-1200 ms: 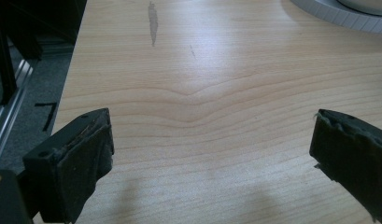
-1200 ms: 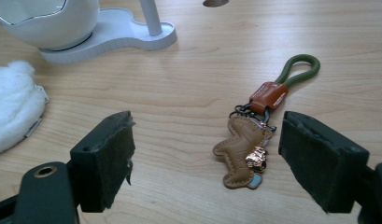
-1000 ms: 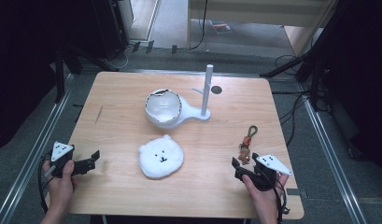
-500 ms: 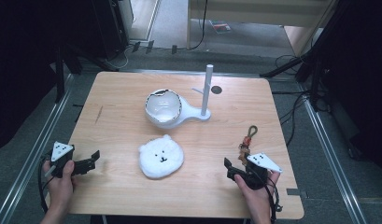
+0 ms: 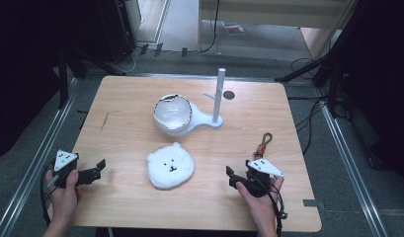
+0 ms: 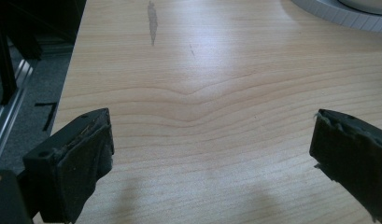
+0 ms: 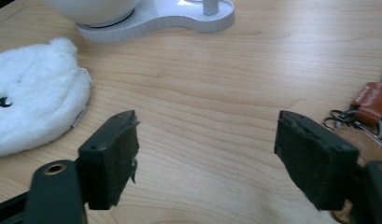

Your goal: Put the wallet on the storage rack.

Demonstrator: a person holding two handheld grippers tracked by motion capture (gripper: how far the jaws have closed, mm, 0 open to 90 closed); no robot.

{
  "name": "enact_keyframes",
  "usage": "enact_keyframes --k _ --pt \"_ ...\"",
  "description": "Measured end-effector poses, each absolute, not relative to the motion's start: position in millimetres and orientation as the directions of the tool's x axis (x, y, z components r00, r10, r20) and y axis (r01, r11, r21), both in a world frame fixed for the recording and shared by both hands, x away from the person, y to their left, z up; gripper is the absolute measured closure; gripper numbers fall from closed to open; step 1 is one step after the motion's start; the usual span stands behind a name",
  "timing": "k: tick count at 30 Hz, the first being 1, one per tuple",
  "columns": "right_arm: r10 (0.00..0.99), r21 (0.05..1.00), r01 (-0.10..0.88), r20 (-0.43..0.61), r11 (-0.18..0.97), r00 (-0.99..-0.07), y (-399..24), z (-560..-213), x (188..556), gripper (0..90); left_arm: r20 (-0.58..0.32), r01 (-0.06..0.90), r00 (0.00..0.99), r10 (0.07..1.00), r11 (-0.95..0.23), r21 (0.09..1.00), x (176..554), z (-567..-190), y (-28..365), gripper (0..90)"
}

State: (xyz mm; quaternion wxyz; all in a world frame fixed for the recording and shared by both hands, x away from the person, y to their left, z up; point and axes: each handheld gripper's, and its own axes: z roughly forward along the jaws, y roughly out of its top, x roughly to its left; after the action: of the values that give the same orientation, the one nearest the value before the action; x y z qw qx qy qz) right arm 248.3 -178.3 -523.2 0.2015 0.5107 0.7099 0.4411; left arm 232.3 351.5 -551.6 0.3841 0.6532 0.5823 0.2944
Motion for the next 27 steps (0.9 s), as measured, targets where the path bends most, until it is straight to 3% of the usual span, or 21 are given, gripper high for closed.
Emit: enact_keyframes --k 27 --pt "0.859 0.777 0.610 0.199 0.154 -0.471 -124 -535 274 24.7 -0.066 0.534 0.150 0.987 -0.024 0.845 232 -552 352 0.4"
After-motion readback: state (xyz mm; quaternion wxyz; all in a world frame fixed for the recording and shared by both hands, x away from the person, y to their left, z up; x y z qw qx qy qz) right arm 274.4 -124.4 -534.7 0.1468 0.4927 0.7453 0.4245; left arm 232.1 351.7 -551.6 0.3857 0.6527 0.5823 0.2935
